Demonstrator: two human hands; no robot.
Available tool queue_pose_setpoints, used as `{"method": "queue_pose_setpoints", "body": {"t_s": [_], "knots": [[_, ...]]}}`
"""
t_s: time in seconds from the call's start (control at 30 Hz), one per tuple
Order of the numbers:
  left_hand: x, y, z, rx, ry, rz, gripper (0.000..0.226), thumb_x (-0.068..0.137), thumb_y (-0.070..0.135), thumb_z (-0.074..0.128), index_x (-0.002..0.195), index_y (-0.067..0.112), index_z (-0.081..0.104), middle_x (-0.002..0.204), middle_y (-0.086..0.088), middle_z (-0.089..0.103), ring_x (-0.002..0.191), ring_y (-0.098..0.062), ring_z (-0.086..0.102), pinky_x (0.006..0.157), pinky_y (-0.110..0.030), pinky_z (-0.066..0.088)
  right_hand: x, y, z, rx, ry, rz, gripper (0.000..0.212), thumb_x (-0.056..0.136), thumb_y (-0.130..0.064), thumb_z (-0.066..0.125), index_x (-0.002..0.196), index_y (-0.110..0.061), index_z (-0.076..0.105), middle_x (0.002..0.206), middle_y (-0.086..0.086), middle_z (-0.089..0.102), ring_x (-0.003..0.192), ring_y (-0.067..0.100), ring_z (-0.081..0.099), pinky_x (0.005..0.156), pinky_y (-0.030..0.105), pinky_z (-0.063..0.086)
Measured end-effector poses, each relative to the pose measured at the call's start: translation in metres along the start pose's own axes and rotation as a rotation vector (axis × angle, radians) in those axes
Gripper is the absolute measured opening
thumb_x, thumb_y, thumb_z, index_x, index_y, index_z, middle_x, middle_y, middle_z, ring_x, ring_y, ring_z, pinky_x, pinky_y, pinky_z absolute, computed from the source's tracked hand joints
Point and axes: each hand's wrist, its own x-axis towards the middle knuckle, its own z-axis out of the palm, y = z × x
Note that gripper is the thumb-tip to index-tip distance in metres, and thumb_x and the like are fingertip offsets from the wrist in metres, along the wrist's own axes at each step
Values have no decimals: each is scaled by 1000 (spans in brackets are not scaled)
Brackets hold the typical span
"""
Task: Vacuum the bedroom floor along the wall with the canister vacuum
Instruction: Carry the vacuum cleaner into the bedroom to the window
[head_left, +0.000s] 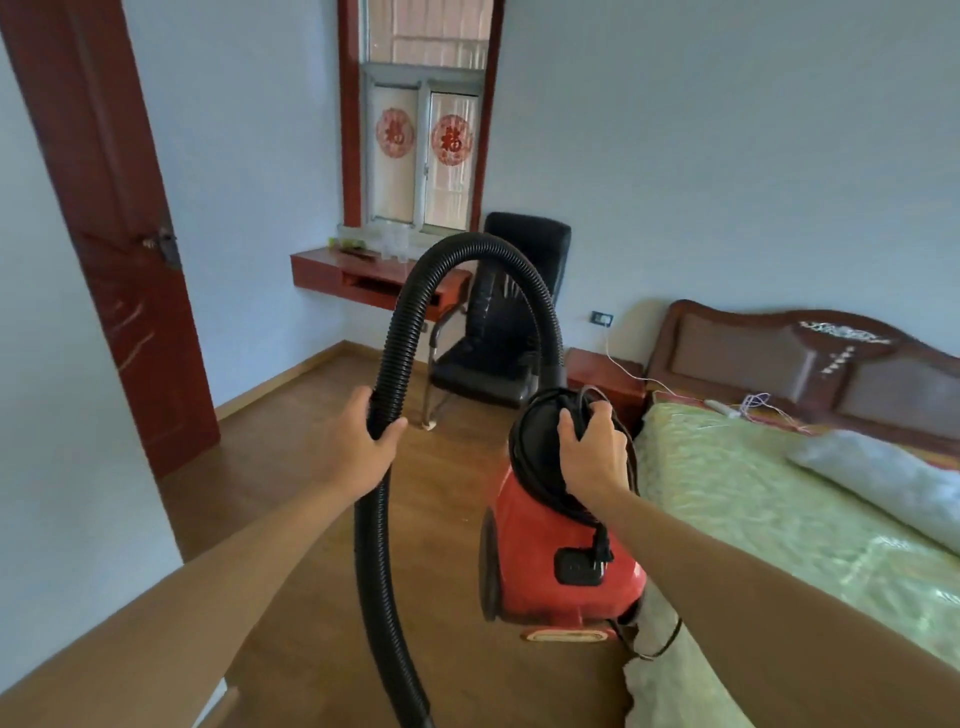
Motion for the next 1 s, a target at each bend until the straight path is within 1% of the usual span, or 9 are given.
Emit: {"method": "queue_pose_setpoints", "body": {"t_s": [0.07,0.23,0.37,0.47,0.53,0.63,0.73,0.87,1.0], "knots": [[4,34,31,18,-27,31,21,91,33,67,103,26,51,86,4,65,71,-18,68,59,-37,59,14,26,-45,2,47,11,32,99,-44,47,112,-15,43,90,15,61,78,38,65,64,53,58],[-12,141,114,105,-115,123,24,94,35,65,111,24,53,81,9,64,65,-10,65,54,-29,52,40,96,-165,44,136,105,26,96,-44,51,103,-21,42,83,9,62,68,32,65,55,51,59],[-34,230,189,58,-200,169,42,93,40,63,130,24,50,91,5,69,76,-18,68,71,-38,59,43,150,-267,73,208,167,24,98,-36,53,109,-18,43,86,9,60,64,30,65,41,46,56],[-61,303,243,0,-253,194,41,93,41,63,128,24,51,101,1,68,90,-26,68,81,-43,57,39,195,-341,46,292,186,24,97,-37,55,106,-20,42,83,8,59,66,30,65,49,51,58],[-82,348,278,-45,-282,214,47,94,39,63,134,21,49,113,-2,67,103,-28,65,90,-43,54,35,226,-391,17,338,212,23,96,-37,55,106,-20,42,83,7,60,67,29,64,51,52,58],[-120,409,323,-112,-349,252,49,95,35,62,137,15,48,123,-4,63,113,-30,61,88,-31,46,21,267,-463,-50,426,258,23,95,-40,54,104,-23,41,86,7,60,70,30,64,54,52,58],[-156,465,361,-150,-410,282,43,95,35,63,131,14,51,119,-6,65,112,-30,61,86,-32,45,1,304,-532,-116,522,293,24,94,-42,53,104,-23,41,84,5,60,68,32,65,57,52,58],[-204,536,409,-208,-495,348,38,93,35,64,121,12,54,102,0,60,106,-30,62,77,-31,41,-35,340,-621,-165,653,361,25,95,-39,55,104,-19,44,81,6,58,68,35,63,61,53,58],[-258,605,451,-248,-579,430,45,91,36,66,127,13,54,115,-10,66,108,-33,61,82,-35,44,-78,371,-700,-205,784,432,28,94,-39,55,107,-16,46,82,8,58,75,37,63,65,54,57]]}}
